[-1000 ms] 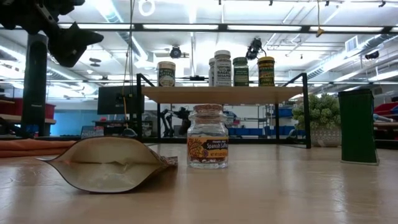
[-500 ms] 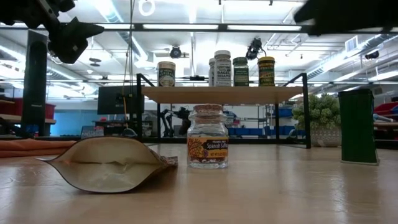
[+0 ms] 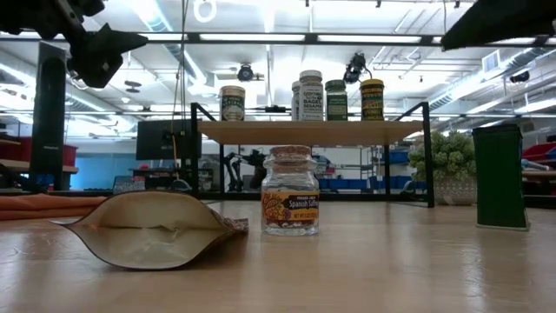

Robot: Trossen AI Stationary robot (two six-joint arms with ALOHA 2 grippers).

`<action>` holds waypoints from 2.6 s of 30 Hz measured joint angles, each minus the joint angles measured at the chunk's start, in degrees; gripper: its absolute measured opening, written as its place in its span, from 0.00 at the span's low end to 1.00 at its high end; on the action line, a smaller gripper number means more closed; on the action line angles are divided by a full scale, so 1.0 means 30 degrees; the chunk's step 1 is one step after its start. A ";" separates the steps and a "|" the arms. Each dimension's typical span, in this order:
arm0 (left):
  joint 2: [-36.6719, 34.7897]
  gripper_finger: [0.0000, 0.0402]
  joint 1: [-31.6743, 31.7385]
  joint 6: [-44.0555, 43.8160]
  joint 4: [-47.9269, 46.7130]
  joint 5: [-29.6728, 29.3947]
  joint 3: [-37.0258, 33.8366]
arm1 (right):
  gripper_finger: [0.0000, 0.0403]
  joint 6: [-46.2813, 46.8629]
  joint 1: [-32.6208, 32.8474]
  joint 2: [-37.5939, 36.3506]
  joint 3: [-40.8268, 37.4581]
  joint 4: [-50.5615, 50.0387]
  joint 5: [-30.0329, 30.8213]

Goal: Shelf spices
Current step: Put the red seasoning can on the shelf

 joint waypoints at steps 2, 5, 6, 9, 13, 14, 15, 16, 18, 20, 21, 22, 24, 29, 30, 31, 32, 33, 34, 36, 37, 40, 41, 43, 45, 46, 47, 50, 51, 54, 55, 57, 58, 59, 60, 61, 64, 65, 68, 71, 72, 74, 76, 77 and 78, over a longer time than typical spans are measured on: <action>0.0000 0.73 0.0000 0.0007 0.0000 -0.0265 0.0000 | 0.01 -0.0727 -0.0250 -0.1704 -0.1955 0.1247 -0.0106; 0.0000 0.73 0.0015 0.0045 -0.0005 -0.0798 0.0000 | 0.00 -0.3803 -0.0662 -0.4406 -0.4856 0.4929 -0.0847; 0.0000 0.73 0.0015 0.0132 -0.0007 -0.0969 0.0000 | 0.00 -0.5298 -0.0877 -0.5296 -0.5760 0.6607 -0.1186; 0.0000 0.73 0.0015 0.0456 -0.0007 -0.1504 0.0000 | 0.00 -1.1464 -0.1970 -0.7918 -0.8646 1.2588 -0.3481; 0.0000 0.73 0.0015 0.0495 -0.0007 -0.2251 0.0000 | 0.00 -2.0338 -0.4283 -1.0785 -1.2115 2.2374 -0.8695; 0.0000 0.73 0.0015 0.0495 -0.0015 -0.2494 0.0000 | 0.00 -2.2099 -0.4900 -1.1267 -1.2826 2.4607 -1.0193; 0.0004 0.73 0.0015 0.0495 -0.0017 -0.2665 0.0000 | 0.00 -2.3656 -0.5470 -1.1621 -1.3445 2.6588 -1.1667; 0.0021 0.73 0.0015 0.0499 -0.0022 -0.2905 0.0000 | 0.00 -2.4876 -0.5959 -1.1912 -1.3910 2.7899 -1.3047; 0.0147 0.73 0.0015 0.0519 -0.0093 -0.3250 0.0025 | 0.00 -2.6107 -0.6747 -1.2337 -1.4479 2.8708 -1.4976; 0.0347 0.73 0.0015 0.0589 -0.0993 -0.3350 0.0365 | 0.00 -2.6304 -0.7193 -1.2480 -1.4931 2.8465 -1.5586; 0.0509 0.73 0.0015 0.0588 -0.1577 -0.3349 0.0688 | 0.00 -2.6300 -0.7309 -1.2450 -1.5180 2.8378 -1.5602; 0.0725 0.73 0.0015 0.0568 -0.2346 -0.3335 0.1093 | 0.00 -2.6216 -0.7365 -1.2366 -1.5349 2.8320 -1.5604; 0.1257 0.73 0.0021 0.0560 -0.4506 -0.3114 0.2144 | 0.00 -2.5517 -0.7365 -1.2118 -1.5538 2.8325 -1.5692; 0.3196 0.73 0.0015 0.0500 -0.9877 -0.1997 0.5985 | 0.00 -2.2505 -0.7219 -1.1476 -1.5545 2.8433 -1.5713; 0.3667 0.73 0.0015 0.0500 -1.0937 -0.1839 0.6869 | 0.00 -2.2084 -0.7194 -1.1363 -1.5545 2.8472 -1.5668; 0.4213 0.73 0.0015 0.0411 -1.1765 -0.1565 0.7764 | 0.00 -2.1758 -0.7190 -1.1252 -1.5545 2.8481 -1.5520; 0.4807 0.73 0.0015 0.0140 -1.2544 -0.1141 0.8721 | 0.00 -2.1529 -0.7133 -1.1135 -1.5545 2.8471 -1.5258; 0.5407 0.73 0.0015 -0.0123 -1.3341 -0.0527 0.9610 | 0.00 -2.1364 -0.7091 -1.0964 -1.5545 2.8551 -1.4877; 0.6080 0.73 -0.0019 -0.0443 -1.4157 0.0129 1.0502 | 0.00 -2.1250 -0.7062 -1.0776 -1.5545 2.8642 -1.4513; 0.7649 0.73 -0.0182 -0.1023 -1.5888 0.1348 1.2333 | 0.00 -2.1224 -0.6934 -1.0451 -1.5545 2.8742 -1.4215; 0.8507 0.73 -0.0335 -0.1184 -1.6888 0.1684 1.3226 | 0.00 -2.1237 -0.6873 -1.0250 -1.5545 2.8931 -1.4181; 1.1032 0.73 -0.0882 -0.1596 -2.0198 0.2131 1.5724 | 0.00 -2.1245 -0.6688 -0.9781 -1.5545 2.9099 -1.4193; 1.1854 0.73 -0.0981 -0.1610 -2.1139 0.2435 1.6517 | 0.00 -2.1250 -0.6642 -0.9654 -1.5545 2.9198 -1.4196; 1.3444 0.73 -0.1117 -0.1925 -2.2995 0.3320 1.7935 | 0.00 -2.1257 -0.6572 -0.9493 -1.5545 2.9192 -1.4201; 1.4834 0.73 -0.1163 -0.2503 -2.4724 0.4179 1.9108 | 0.00 -2.1252 -0.6531 -0.9479 -1.5545 2.9207 -1.4276; 1.5451 0.73 -0.1166 -0.2649 -2.5369 0.4649 1.9567 | 0.00 -2.1252 -0.6487 -0.9479 -1.5545 2.9214 -1.4301; 1.5987 0.73 -0.1166 -0.2907 -2.5914 0.5204 1.9949 | 0.00 -2.1257 -0.6454 -0.9482 -1.5545 2.9214 -1.4318; 1.7119 0.73 -0.1246 -0.3534 -2.5929 0.6405 2.0254 | 0.00 -2.1256 -0.6367 -0.9523 -1.5545 2.9377 -1.4366; 1.7406 0.73 -0.1365 -0.3692 -2.5762 0.6551 2.0254 | 0.00 -2.1257 -0.6340 -0.9523 -1.5545 2.9427 -1.4378; 1.8057 0.73 -0.1913 -0.4391 -2.5537 0.6642 2.0258 | 0.00 -2.1260 -0.6306 -0.9523 -1.5545 2.9856 -1.4378; 1.8198 0.73 -0.2124 -0.4688 -2.5361 0.6632 2.0259 | 0.00 -2.1267 -0.6306 -0.9523 -1.5545 2.9946 -1.4378; 1.8386 0.73 -0.2638 -0.5499 -2.5107 0.6422 2.0249 | 0.00 -2.1315 -0.6306 -0.9523 -1.5545 3.0207 -1.4378; 1.8426 0.73 -0.2887 -0.5845 -2.4740 0.6200 2.0188 | 0.00 -2.1464 -0.6306 -0.9530 -1.5537 3.0359 -1.4378; 1.8475 0.73 -0.3148 -0.6222 -2.4371 0.5966 2.0089 | 0.00 -2.1604 -0.6306 -0.9530 -1.5537 3.0440 -1.4378; 1.8509 0.73 -0.3368 -0.6642 -2.4298 0.5791 1.9993 | 0.00 -2.1682 -0.6306 -0.9530 -1.5537 3.0456 -1.4378; 1.8513 0.73 -0.3614 -0.7059 -2.4344 0.5569 1.9826 | 0.00 -2.1740 -0.6306 -0.9530 -1.5537 3.0484 -1.4378; 1.8513 0.73 -0.4133 -0.8045 -2.4242 0.5111 1.9325 | 0.00 -2.1752 -0.6306 -0.9530 -1.5537 3.0502 -1.4378; 1.8513 0.73 -0.4292 -0.8175 -2.4198 0.5107 1.9137 | 0.00 -2.1755 -0.6306 -0.9530 -1.5537 3.0544 -1.4378; 1.8513 0.73 -0.4659 -0.8443 -2.3470 0.5105 1.8572 | 0.00 -2.1769 -0.6306 -0.9530 -1.5537 3.0961 -1.4383; 1.8513 0.73 -0.4688 -0.8514 -2.3153 0.5203 1.7958 | 0.00 -2.1780 -0.6306 -0.9532 -1.5537 3.1321 -1.4380; 1.8513 0.73 -0.4670 -0.8514 -2.3137 0.5184 1.7807 | 0.00 -2.1784 -0.6306 -0.9533 -1.5527 3.1425 -1.4378; 1.8506 0.72 -0.4641 -0.8527 -2.3029 0.5114 1.7475 | 0.00 -2.1784 -0.6306 -0.9538 -1.5523 3.1431 -1.4385; 1.8506 0.71 -0.4641 -0.8524 -2.2957 0.5130 1.7056 | 0.00 -2.1784 -0.6306 -0.9538 -1.5523 3.1566 -1.4378; 1.8513 0.70 -0.4641 -0.8524 -2.2838 0.5130 1.6842 | 0.00 -2.1784 -0.6306 -0.9538 -1.5523 3.1582 -1.4378; 1.8513 0.70 -0.4641 -0.8524 -2.2589 0.5144 1.6623 | 0.00 -2.1784 -0.6306 -0.9538 -1.5523 3.1582 -1.4379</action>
